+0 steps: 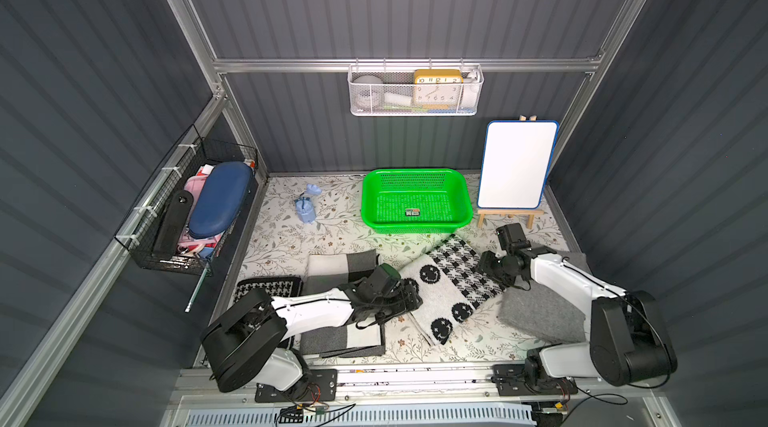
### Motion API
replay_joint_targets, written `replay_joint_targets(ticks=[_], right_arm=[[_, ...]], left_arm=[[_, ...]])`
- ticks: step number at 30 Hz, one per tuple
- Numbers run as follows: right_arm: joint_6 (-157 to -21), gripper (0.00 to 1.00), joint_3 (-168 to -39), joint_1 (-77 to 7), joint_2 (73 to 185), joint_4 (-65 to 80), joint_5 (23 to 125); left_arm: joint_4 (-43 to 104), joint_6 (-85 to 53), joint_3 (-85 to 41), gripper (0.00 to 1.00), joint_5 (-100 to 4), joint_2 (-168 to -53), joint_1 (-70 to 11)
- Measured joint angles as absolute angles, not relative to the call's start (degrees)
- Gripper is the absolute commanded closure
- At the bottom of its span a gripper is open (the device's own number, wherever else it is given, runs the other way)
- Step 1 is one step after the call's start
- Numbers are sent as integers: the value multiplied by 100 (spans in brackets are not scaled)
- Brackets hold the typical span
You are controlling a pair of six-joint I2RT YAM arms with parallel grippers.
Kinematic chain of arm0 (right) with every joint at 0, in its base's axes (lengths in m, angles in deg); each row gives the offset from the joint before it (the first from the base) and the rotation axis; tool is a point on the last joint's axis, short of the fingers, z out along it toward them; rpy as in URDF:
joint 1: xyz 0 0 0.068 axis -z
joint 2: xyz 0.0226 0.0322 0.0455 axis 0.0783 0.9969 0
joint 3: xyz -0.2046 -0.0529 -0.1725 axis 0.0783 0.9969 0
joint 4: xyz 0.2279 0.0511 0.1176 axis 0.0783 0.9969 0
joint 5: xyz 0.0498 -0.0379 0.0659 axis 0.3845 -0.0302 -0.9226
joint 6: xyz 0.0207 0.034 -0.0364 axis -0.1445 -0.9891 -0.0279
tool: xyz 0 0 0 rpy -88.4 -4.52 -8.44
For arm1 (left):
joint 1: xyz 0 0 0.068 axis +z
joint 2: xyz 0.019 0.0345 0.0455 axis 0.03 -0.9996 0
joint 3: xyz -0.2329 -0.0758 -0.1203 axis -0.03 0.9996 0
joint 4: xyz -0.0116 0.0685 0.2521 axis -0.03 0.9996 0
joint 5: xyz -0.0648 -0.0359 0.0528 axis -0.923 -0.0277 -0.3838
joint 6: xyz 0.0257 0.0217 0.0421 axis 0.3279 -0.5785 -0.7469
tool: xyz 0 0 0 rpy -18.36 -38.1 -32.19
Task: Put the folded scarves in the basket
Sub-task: Adjust the scarf at the center of the board.
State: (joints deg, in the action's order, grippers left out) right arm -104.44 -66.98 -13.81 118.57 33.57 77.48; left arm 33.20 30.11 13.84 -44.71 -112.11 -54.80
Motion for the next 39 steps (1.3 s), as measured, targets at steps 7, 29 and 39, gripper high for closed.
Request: replay_joint_targets(ticks=[7,29,39], right_arm=[[-10847,42,-5994,-1643,10893,3447,7680],[-11030,24,-5683,-1241,9088,4131,8023],[-10521,24,-6261,-822,10613,3663,6924]], left_arm=[[3228,2727,829,5,-4368,-11841,-4761],[3978,1459,-336,3,-3831,-12053,-4138],[4116,1411,442,5,-4172,-11502,-4343]])
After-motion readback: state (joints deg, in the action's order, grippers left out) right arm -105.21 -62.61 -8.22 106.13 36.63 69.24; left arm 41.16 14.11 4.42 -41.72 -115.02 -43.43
